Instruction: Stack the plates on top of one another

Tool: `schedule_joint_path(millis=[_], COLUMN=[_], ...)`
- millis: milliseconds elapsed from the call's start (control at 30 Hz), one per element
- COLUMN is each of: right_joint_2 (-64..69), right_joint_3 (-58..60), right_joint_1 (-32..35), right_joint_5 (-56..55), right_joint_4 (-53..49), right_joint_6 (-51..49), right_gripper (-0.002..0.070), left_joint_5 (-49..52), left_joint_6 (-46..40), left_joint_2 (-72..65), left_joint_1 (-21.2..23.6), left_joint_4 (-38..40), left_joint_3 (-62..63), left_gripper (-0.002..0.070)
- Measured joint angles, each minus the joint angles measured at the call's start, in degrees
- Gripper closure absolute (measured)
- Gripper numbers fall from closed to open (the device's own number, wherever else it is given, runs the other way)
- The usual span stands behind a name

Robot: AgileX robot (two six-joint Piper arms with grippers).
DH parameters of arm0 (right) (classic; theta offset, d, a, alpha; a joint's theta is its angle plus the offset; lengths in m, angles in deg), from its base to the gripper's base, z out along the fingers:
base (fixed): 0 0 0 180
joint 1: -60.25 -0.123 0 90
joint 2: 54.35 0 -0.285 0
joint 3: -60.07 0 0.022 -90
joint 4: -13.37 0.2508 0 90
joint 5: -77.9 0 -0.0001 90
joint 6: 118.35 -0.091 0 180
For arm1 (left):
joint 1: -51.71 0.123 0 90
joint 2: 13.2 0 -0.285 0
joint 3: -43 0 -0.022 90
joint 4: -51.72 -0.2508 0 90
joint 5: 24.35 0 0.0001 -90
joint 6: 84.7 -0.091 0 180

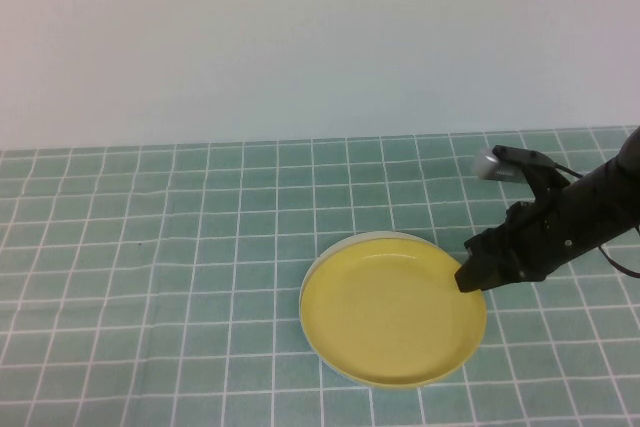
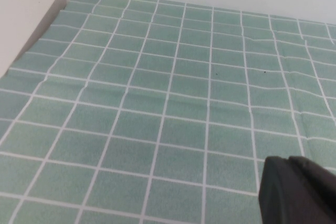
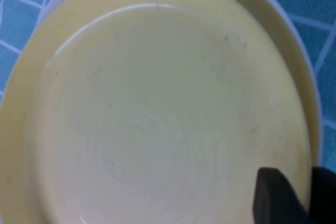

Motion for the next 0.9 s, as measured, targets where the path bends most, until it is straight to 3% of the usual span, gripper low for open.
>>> schedule_joint_path(millis=[133, 267, 400, 500, 567, 700, 900], right_joint_2=[0.00, -0.87, -5.58, -11.41, -16.09, -25.43, -39.33], right_joint_3=[0.00, 0.00, 0.00, -0.14, -0.36, -0.40, -0.26], right_joint_1=[0.00, 0.00, 0.00, 0.00, 0.00, 0.00, 0.00], right_joint_5=[1.49, 2.72, 2.71, 2.33, 1.74, 0.45, -0.03], right_joint_4=[0.00, -0.37, -1.67, -4.49, -7.16, -15.42, -36.05], right_joint_6=[-0.08, -0.08, -0.08, 0.02, -0.24, -3.33, -16.24], right_gripper=[0.0408, 0.0376, 0.0461, 0.0590, 0.0637, 0.0664, 0.0668], left_joint_5=[0.00, 0.00, 0.00, 0.00, 0.00, 0.00, 0.00], left_joint_6=[0.00, 0.00, 0.00, 0.00, 0.00, 0.00, 0.00], left_joint_2=[0.00, 0.00, 0.00, 0.00, 0.00, 0.00, 0.00], left_joint_1=[0.00, 0.00, 0.00, 0.00, 0.00, 0.00, 0.00], left_joint_4=[0.00, 0.00, 0.00, 0.00, 0.00, 0.00, 0.00], left_joint_3=[0.00, 0.00, 0.00, 0.00, 0.00, 0.00, 0.00], left_gripper=[0.0675, 0.0675, 0.0675, 0.0676, 0.0676, 0.0676, 0.0675])
